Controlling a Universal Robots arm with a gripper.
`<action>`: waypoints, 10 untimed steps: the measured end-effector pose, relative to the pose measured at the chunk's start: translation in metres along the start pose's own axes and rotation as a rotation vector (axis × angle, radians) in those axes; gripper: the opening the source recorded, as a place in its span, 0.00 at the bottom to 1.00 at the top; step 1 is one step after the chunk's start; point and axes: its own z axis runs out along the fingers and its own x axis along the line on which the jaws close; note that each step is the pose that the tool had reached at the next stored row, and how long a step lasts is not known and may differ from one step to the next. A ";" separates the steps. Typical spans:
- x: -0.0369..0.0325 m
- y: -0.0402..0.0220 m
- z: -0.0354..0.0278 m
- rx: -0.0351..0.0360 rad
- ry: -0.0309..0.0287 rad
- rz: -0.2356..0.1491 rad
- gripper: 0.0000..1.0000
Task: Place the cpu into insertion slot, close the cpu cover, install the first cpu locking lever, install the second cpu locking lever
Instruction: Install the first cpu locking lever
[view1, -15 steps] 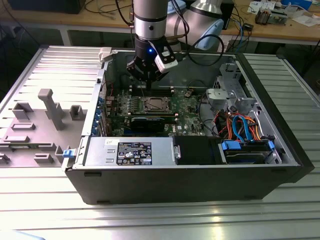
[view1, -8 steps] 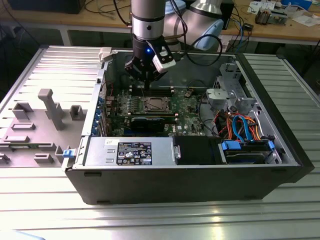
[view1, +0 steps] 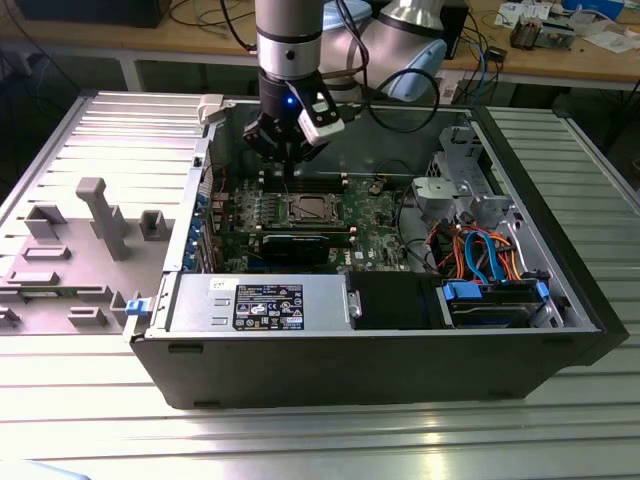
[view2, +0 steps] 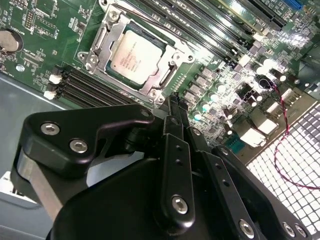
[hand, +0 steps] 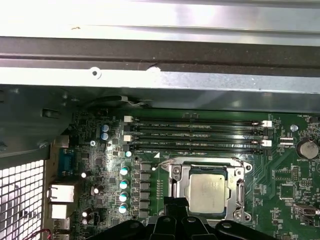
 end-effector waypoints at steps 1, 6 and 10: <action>0.0017 0.0001 0.0000 0.0000 0.0000 0.000 0.11; 0.0063 0.0002 -0.0001 0.0001 0.0000 0.000 0.11; 0.0093 0.0003 -0.0001 0.0000 0.0000 0.000 0.11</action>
